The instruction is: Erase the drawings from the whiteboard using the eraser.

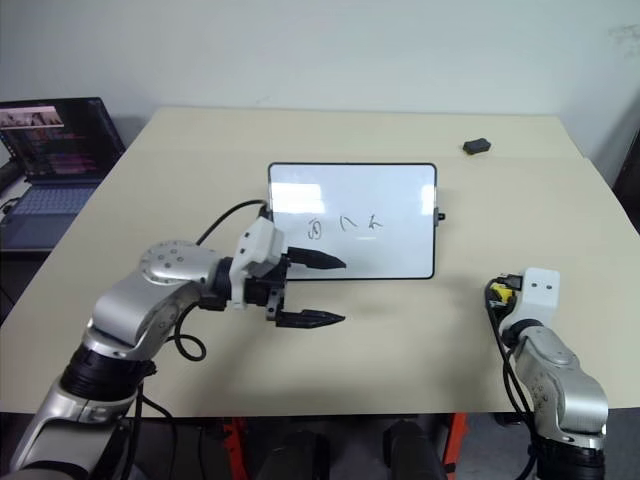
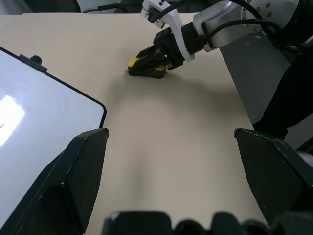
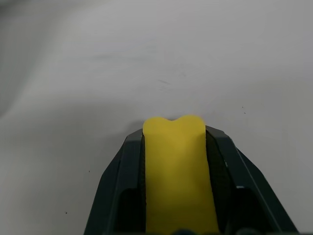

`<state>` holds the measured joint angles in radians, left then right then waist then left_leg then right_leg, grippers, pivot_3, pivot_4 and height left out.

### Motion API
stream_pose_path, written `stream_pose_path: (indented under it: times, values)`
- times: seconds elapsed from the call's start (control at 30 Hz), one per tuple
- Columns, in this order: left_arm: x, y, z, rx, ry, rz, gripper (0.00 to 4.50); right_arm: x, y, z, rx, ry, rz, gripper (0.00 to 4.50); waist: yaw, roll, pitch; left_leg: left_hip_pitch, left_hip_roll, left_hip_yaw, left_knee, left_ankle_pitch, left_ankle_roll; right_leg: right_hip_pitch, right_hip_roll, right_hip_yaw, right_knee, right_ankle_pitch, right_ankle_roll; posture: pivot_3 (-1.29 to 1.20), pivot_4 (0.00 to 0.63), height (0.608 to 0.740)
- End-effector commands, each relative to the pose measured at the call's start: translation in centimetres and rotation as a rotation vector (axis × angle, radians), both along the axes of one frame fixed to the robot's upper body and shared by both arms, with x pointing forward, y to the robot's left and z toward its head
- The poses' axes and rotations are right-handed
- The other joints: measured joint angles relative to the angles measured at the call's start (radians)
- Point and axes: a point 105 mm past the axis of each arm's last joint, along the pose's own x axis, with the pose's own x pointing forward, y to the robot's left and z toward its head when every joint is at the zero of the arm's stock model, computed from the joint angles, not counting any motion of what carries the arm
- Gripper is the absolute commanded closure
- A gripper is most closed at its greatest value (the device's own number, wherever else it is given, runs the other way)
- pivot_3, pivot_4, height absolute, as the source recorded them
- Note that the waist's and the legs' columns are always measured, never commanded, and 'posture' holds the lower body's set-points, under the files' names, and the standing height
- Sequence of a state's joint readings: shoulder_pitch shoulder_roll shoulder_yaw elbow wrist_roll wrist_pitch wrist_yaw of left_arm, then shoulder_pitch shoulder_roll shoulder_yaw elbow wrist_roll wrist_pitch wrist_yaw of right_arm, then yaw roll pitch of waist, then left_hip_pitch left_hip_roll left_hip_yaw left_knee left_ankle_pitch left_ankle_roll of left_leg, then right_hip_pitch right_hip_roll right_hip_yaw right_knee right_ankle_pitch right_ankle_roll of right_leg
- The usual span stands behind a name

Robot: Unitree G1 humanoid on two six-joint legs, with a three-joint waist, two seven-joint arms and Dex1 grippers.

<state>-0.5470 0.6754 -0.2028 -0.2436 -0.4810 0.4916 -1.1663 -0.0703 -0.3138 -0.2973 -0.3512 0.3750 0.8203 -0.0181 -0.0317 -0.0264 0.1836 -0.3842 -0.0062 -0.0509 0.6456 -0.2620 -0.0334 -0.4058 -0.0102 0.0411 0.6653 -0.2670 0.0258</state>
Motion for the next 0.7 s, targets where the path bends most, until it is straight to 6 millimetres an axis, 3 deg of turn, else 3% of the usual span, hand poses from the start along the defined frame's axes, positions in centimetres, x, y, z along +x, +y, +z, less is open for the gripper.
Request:
stream_pose_path:
  times: [0.03, 0.13, 0.3, 0.57, 0.7]
  values:
    - [0.9, 1.4, 0.8, -0.006, -0.041, 0.099, 0.0, 0.3, -0.1, 1.8, -0.011, -0.078, 0.012, 3.24, -0.001, 0.0, 0.0, 0.0, 0.0, 0.0, 0.0, 0.0, 0.0, 0.0, 0.0, 0.0, 0.0, 0.0, 0.0, 0.0, 0.15, 0.74]
    - [2.7, 3.0, 0.8, -0.017, -0.039, 0.291, 0.0, 0.5, 1.0, 3.6, -0.038, -0.173, 0.077, 3.24, -0.001, 0.0, 0.0, 0.0, 0.0, 0.0, 0.0, 0.0, 0.0, 0.0, 0.0, 0.0, 0.0, 0.0, 0.0, 0.0, 0.15, 0.74]
    - [3.5, 4.8, 0.7, -0.05, -0.024, 0.512, 0.0, 0.6, 3.3, 6.2, -0.111, -0.327, 0.188, 3.24, 0.0, 0.0, 0.0, 0.0, 0.001, -0.001, 0.0, 0.0, 0.0, 0.0, 0.0, 0.0, 0.0, 0.0, 0.0, 0.0, 0.15, 0.74]
    - [3.9, 6.3, 0.4, -0.01, -0.045, 0.679, 0.0, 2.7, 8.2, 10.2, -0.243, -0.533, 0.408, 3.24, 0.0, 0.0, 0.0, 0.002, 0.0, 0.0, 0.001, 0.0, 0.0, 0.0, -0.004, 0.0, 0.002, 0.0, 0.0, 0.0, 0.15, 0.74]
    - [4.6, 9.1, 0.7, -0.012, -0.061, 0.86, 0.0, 3.4, 12.9, 12.3, -0.262, -0.644, 0.591, 3.24, -0.004, 0.0, 0.0, 0.002, 0.0, -0.001, 0.001, 0.0, 0.0, 0.0, -0.004, -0.001, 0.002, 0.001, 0.0, 0.0, 0.15, 0.74]
